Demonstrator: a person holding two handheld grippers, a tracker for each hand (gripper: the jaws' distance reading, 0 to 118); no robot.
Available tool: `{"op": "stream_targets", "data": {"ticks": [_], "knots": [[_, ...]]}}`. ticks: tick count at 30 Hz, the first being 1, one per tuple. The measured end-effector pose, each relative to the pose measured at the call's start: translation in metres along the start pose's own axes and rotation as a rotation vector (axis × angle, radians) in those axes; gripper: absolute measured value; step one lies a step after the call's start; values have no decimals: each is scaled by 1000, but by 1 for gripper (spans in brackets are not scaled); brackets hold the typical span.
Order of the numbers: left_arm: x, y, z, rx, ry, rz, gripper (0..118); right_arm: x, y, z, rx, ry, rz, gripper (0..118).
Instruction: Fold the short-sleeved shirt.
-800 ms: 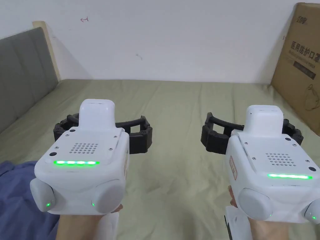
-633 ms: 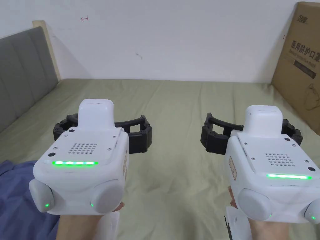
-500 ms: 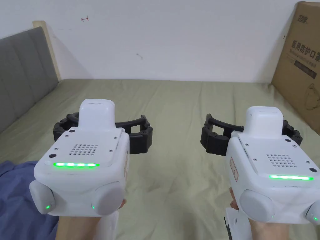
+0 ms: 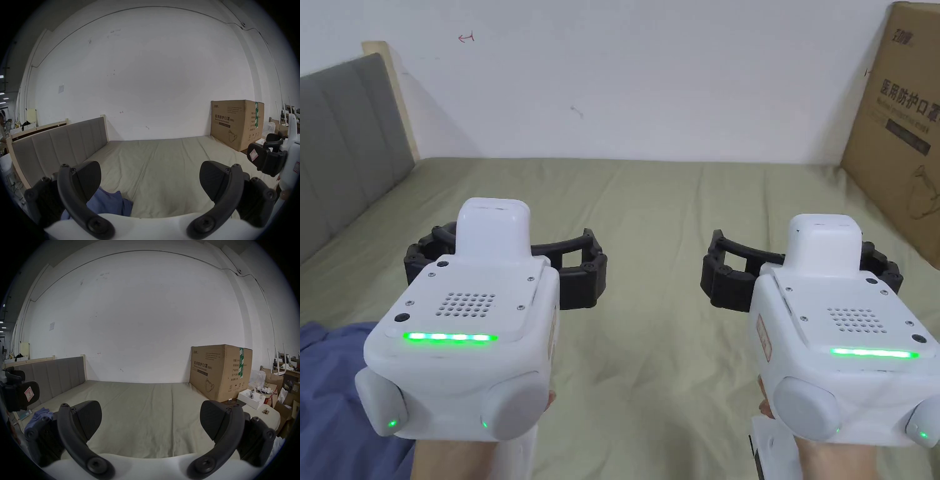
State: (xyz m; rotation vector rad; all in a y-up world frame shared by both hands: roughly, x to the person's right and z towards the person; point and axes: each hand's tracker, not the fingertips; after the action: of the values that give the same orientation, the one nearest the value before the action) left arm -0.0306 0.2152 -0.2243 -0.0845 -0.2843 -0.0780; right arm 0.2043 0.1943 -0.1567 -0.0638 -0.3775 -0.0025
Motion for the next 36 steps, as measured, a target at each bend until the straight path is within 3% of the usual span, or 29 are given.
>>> {"op": "stream_targets", "data": {"ticks": [36], "knots": [[2,0,1,-1,-19,-1,118,3,-3,0,-11,-6,-2,118]]}}
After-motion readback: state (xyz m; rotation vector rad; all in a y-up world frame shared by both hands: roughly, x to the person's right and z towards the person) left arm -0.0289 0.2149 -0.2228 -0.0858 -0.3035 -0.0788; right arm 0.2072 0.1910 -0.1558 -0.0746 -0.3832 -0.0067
